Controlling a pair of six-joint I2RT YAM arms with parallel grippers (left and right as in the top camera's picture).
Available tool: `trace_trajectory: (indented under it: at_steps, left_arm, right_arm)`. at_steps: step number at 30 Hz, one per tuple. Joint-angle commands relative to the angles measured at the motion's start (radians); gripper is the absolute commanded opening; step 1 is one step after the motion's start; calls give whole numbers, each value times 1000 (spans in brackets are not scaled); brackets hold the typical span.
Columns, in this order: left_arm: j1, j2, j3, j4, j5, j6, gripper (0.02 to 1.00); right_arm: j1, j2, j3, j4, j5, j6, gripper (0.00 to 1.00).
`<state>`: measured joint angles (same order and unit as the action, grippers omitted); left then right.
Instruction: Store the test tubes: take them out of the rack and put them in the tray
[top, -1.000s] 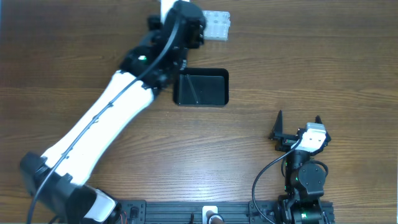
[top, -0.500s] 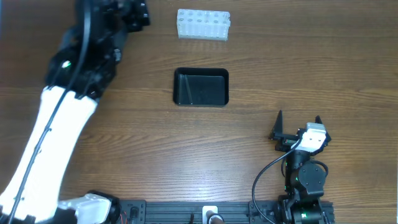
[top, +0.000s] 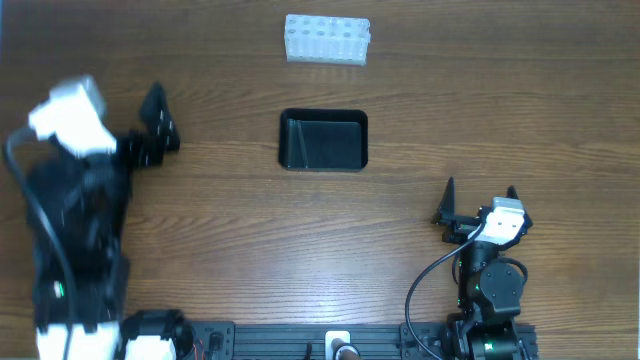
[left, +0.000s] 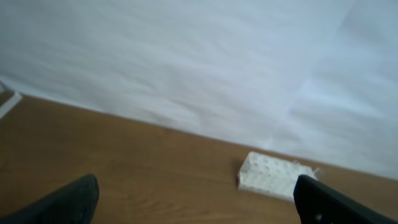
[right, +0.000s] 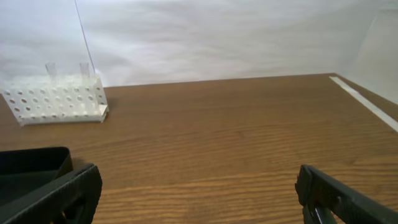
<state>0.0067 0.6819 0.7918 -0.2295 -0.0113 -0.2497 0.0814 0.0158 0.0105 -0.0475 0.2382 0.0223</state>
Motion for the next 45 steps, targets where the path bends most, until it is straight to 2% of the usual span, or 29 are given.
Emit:
trace_trajectory:
  at_steps: [1,10,19,23,30,36,45]
  left_arm:
    - [32,-239,-209,32,60,7,1000]
    - [32,-587,-487,100,82,7,1000]
    - [32,-637,-713,407,127,-19,1000]
    - [46,-646,-777,478,135,-20,998]
    - [70,-679,-786,364,139,-20,1000]
    - [70,-679,-786,159,150,-20,1000]
    - [70,-675,-786,165,149,-19,1000]
  right_arm:
    - [-7,-9,-6,-2,-2,2,991]
    - [-7,-9,-6,-2,-2,2,993]
    - [-7,-9,-6,-2,-2,2,993]
    - [-7,-9,-6,-2,-2,2,993]
    - [-7,-9,-6,-2,-2,2,991]
    - [-7,-9,-6,-2,-2,2,991]
    - [-7,-9,-6,-2,-2,2,991]
